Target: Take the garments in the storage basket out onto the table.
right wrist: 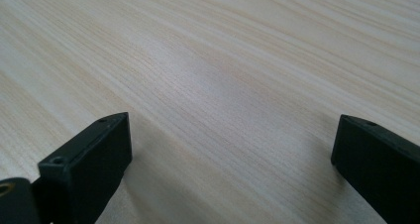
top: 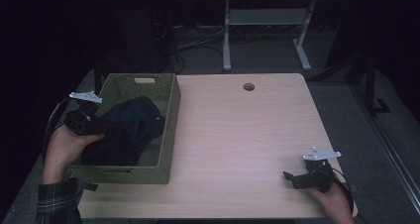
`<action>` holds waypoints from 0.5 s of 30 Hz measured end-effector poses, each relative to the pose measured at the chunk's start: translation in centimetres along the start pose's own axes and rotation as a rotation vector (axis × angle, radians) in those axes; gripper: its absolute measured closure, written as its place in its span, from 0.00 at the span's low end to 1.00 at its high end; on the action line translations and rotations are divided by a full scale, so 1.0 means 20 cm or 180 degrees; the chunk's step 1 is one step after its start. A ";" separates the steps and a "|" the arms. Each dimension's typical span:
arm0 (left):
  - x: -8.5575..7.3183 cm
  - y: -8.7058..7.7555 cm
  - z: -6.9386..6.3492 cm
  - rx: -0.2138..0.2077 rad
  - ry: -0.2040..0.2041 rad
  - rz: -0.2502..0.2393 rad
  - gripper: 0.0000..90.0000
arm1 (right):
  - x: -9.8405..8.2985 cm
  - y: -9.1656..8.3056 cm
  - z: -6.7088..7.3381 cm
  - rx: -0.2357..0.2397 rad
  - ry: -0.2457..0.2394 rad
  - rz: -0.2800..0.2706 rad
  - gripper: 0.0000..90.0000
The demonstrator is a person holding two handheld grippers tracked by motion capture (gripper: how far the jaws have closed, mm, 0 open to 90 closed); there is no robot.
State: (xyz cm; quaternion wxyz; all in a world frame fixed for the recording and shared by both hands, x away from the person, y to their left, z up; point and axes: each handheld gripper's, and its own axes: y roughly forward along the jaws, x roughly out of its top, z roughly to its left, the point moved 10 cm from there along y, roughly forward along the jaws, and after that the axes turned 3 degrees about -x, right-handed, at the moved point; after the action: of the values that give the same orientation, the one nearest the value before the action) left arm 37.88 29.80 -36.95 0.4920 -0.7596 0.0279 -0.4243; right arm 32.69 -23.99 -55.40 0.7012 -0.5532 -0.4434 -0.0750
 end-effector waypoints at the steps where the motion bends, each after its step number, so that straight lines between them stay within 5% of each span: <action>1: 0.01 -0.01 0.00 0.0015 0.0003 -0.0015 0.90 | 0.00 0.00 0.00 -0.0002 -0.0005 0.0001 0.02; 15: 0.18 -0.13 -0.06 0.0056 0.0100 -0.0222 0.90 | 0.00 0.00 0.00 -0.0002 0.0000 -0.0001 0.02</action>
State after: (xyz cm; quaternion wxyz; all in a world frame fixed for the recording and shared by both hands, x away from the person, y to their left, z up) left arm 38.41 28.62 -32.43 0.4832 -0.7490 0.0054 -0.4534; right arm 32.69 -23.99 -55.39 0.7010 -0.5534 -0.4435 -0.0753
